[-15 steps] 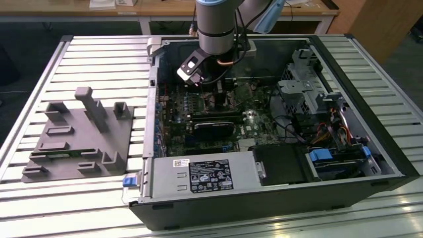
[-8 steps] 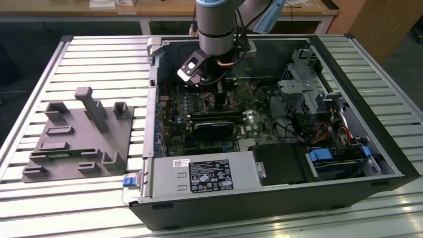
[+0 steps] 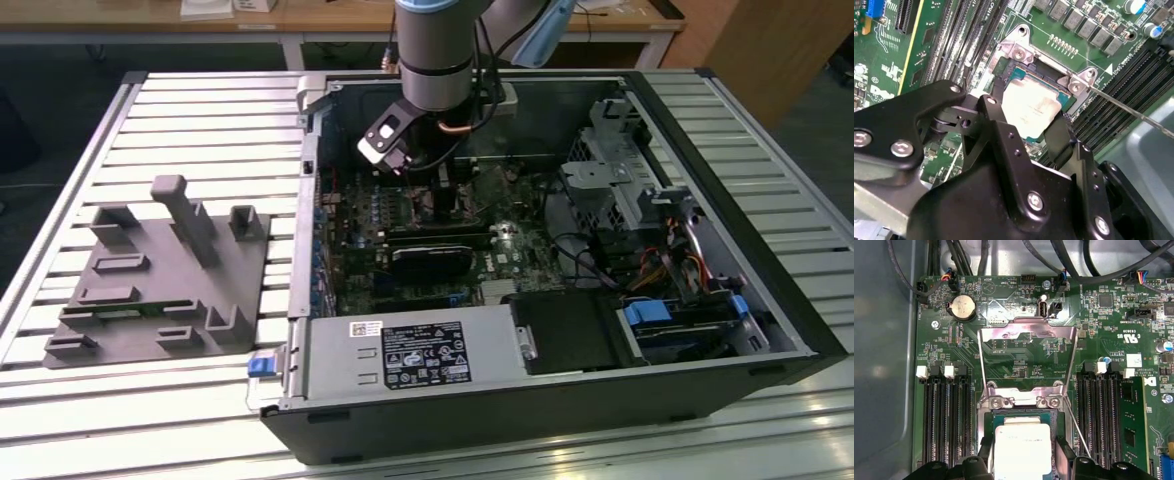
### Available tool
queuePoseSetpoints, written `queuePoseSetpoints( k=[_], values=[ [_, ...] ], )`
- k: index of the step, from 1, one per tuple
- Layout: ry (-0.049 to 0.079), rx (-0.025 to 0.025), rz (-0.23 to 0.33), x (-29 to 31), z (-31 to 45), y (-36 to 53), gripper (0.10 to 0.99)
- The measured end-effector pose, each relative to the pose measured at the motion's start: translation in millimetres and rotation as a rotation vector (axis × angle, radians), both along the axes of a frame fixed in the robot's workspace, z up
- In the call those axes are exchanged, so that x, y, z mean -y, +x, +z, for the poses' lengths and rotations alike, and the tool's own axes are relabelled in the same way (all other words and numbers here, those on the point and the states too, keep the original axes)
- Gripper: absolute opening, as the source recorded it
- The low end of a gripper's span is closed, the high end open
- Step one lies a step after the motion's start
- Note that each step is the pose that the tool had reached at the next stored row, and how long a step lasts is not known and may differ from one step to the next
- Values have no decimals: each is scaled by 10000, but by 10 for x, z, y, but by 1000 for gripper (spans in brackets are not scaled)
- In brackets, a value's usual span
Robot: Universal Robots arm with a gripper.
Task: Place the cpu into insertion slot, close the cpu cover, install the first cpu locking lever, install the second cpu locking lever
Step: 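Place the cpu into insertion slot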
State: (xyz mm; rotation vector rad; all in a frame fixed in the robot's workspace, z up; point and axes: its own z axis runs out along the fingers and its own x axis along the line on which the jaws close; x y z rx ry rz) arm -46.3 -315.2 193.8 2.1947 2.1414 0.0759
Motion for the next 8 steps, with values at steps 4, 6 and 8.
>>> queuePoseSetpoints(
  k=[4,6,8],
  values=[
    [-2,0,0,0,23,0,600],
    [-3,1,0,0,33,0,600],
    [-87,1,-4,-1,35,0,600]
  ],
)
